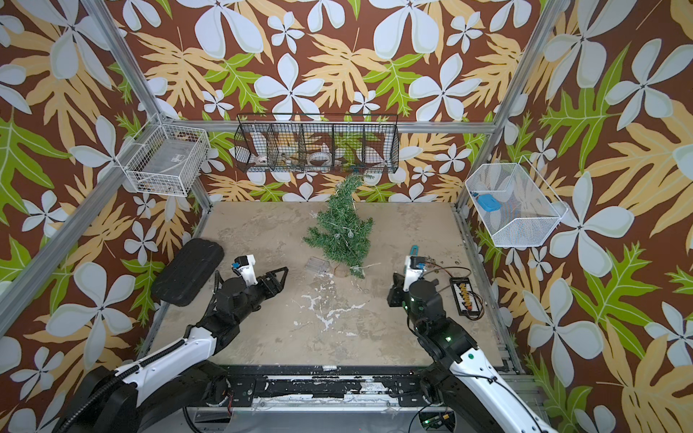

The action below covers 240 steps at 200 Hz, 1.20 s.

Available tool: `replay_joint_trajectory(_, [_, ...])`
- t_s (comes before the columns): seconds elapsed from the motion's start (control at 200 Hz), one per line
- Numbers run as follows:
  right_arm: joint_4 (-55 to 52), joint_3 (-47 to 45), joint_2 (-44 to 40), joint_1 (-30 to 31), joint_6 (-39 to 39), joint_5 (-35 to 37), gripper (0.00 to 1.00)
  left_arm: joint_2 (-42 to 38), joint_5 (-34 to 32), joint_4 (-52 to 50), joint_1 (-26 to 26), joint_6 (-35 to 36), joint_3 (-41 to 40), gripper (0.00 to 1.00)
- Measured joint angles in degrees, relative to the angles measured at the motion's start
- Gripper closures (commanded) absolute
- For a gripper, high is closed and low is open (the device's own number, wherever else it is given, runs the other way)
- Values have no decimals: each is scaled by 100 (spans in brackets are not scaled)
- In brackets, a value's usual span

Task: Remove string lights from the small christmas tree
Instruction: Place the light string at the center of the board.

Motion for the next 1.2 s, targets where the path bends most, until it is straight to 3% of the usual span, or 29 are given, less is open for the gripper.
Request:
replay_joint_trajectory(0.12, [-109, -192, -297, -935, 328, -76, 100, -59, -37, -208, -94, 28, 136, 28])
replay_joint_trajectory(0.225, [-94, -306, -15, -1239, 472, -514, 100, -107, -70, -343, -107, 44, 221, 28])
replay_joint_trajectory(0.505, [157, -83, 1064, -1290, 507, -1318, 100, -396, -190, -634, -122, 201, 173, 29])
replay_joint_trajectory(0.911, [1405, 190, 3534, -1252, 411, -2568, 100, -643, -1860, -1757, -125, 365, -190, 39])
replay_joint_trajectory(1.071, [2295, -168, 4068, -1134, 411, -2806, 99, -645, -2361, -1976, -125, 529, -415, 39])
replay_joint_trajectory(1.201, [2782, -350, 4277, -905, 365, -2863, 93, -647, -2524, -2044, -125, 667, -509, 39])
